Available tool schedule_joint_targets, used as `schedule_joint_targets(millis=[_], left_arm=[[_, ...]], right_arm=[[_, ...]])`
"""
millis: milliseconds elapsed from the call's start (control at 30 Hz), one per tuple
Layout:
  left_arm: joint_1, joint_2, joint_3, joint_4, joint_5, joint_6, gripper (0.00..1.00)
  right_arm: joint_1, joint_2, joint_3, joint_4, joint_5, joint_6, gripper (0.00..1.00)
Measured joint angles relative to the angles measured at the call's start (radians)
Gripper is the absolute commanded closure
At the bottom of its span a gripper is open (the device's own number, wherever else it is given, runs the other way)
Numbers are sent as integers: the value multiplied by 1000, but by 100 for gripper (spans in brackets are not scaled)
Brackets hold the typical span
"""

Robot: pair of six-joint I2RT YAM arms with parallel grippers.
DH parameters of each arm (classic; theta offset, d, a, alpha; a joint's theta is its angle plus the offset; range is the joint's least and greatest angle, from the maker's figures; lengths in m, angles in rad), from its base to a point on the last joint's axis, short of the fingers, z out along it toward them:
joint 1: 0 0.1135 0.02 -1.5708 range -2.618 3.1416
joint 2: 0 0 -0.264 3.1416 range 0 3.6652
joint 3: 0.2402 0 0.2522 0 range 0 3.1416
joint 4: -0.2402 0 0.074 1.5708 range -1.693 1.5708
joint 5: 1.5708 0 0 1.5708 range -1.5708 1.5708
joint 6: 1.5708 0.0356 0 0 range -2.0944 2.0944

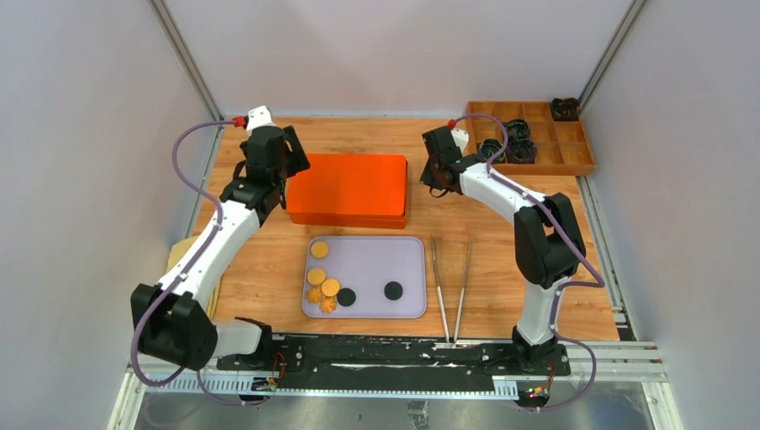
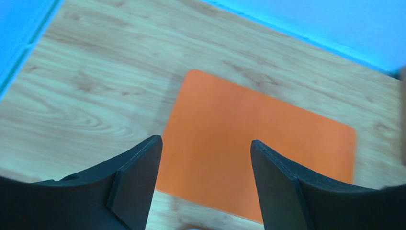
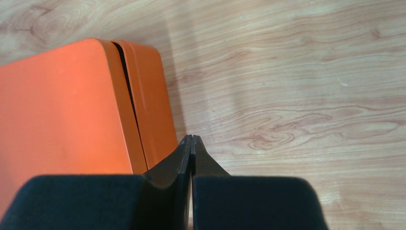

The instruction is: Pack the cookies

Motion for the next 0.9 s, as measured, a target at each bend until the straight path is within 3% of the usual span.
schedule_joint_targets(millis=[400,700,900], left_arm=[[99,368,38,-196,-141,-51,30],[105,484,127,-144,-117,-55,31],[106,469,101,-98,-82,-53,31]], right_arm=[[-4,107,86,-75,-10,-54,100],[-13,190,133,-112,-53,-71,100],[-16,227,151,-123,-80,-71,100]])
